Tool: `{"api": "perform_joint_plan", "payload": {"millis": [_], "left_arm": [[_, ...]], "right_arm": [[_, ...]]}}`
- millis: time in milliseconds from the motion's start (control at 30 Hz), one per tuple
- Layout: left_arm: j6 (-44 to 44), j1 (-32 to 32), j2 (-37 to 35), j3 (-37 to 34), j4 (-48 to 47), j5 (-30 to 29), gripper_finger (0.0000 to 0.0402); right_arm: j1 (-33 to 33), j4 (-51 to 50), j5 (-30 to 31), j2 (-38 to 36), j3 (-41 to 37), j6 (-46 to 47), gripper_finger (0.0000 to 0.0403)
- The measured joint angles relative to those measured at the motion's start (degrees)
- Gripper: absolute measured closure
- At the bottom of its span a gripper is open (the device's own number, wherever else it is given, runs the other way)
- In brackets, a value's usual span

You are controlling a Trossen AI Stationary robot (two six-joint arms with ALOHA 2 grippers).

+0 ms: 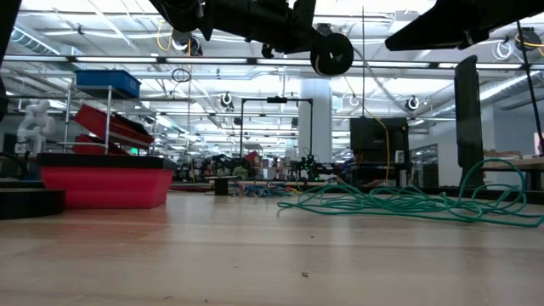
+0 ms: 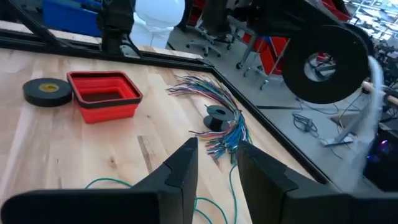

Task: Coil cords
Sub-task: Coil the white wire onto the spool

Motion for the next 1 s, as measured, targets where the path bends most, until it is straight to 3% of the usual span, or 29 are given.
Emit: {"api": "perform_joint_plan", "payload": {"millis": [167, 500, 733, 1000], "left_arm": [[-0.1, 0.0, 0.0, 0.0, -0.09, 0.02, 0.0401], [-0.15, 0.0, 0.0, 0.0, -0.23, 0.02, 0.0402], [-0.17, -0.02, 0.0, 0.0, -0.23, 0.16, 0.0401], [-0.34, -0.13, 0.0, 0.0, -0.2, 0.7, 0.0402]], "right_arm": [[-0.45, 0.6, 0.28, 1.92, 0.0, -0.18, 0.0303], [-3.54, -1.24, 13.34, 2.08, 0.0, -1.52, 0.0303], [-13.38, -9.57, 6.43, 2.28, 0.0, 4.61, 0.0303], [-20.58, -10.31, 3.18, 2.28, 0.0, 2.36, 0.0303]]}}
